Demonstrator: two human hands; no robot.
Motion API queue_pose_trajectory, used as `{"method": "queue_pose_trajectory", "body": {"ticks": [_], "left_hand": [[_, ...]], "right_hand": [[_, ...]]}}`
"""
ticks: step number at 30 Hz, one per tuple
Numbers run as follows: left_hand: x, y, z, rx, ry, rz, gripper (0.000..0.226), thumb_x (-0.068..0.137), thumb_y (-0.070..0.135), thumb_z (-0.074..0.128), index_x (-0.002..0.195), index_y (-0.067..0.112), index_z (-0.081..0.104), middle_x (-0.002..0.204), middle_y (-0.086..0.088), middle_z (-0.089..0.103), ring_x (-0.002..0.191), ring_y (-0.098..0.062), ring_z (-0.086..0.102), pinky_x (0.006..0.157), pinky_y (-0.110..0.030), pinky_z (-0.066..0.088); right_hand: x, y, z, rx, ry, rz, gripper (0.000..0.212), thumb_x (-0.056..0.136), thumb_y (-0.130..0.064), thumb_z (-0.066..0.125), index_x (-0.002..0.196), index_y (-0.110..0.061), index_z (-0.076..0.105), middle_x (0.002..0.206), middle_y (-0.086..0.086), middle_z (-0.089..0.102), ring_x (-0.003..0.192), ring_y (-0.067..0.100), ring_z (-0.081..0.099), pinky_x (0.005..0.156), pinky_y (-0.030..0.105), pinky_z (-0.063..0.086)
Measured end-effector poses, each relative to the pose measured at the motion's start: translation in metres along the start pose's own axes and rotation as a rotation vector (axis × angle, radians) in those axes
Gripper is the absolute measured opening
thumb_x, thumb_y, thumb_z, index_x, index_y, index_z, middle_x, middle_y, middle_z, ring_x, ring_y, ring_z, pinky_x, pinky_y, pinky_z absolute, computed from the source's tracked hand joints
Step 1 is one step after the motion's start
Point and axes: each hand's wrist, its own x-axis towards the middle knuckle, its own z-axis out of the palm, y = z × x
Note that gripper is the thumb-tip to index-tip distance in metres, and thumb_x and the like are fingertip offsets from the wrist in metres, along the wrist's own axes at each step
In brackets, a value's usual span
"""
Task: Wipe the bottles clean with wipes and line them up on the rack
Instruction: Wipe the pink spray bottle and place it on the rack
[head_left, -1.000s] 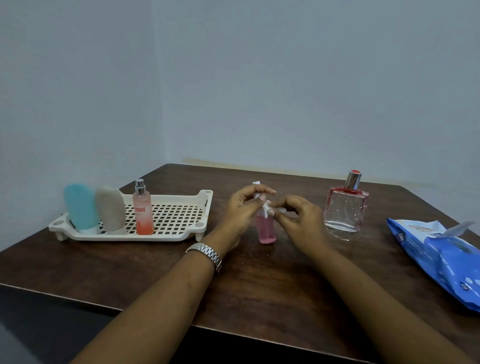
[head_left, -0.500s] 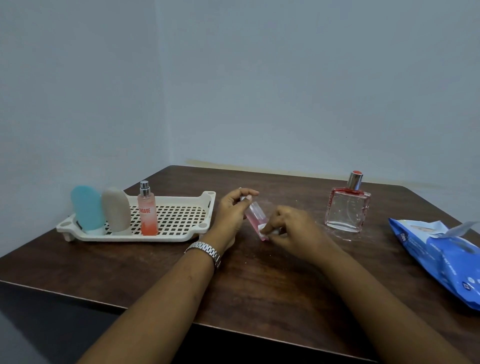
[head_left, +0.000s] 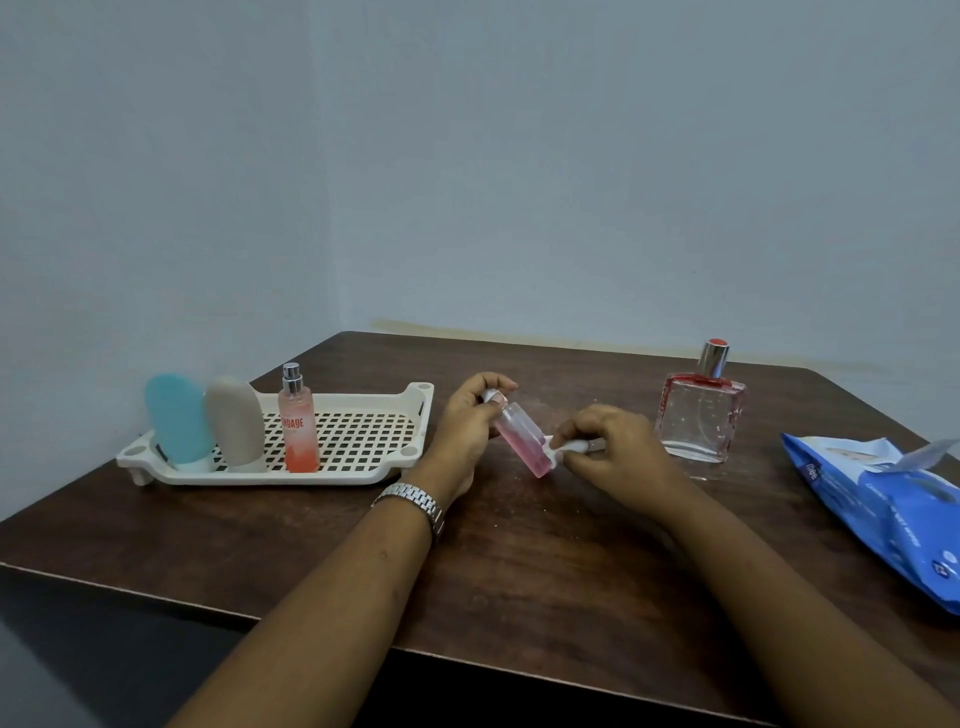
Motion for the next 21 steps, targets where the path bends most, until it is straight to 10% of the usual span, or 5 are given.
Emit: {"method": "queue_pose_trajectory", "body": {"ticks": [21], "left_hand": [[-0.013, 0.007, 0.010, -0.222, -0.287, 0.043, 0.025, 0.093, -0.010, 0.047, 0.084, 0.011, 0.057, 0.111, 0.000, 0.061, 0.096, -0.009, 0.064, 0.082, -0.024, 0.054]], "right_hand": [[0.003, 0.002, 0.007, 0.042, 0.269, -0.096, 0.013, 0.079, -0.010, 0.072, 0.091, -0.017, 0.072, 0.089, -0.007, 0.060, 0.082, -0.006, 0.050, 0.068, 0.000, 0.037]]}}
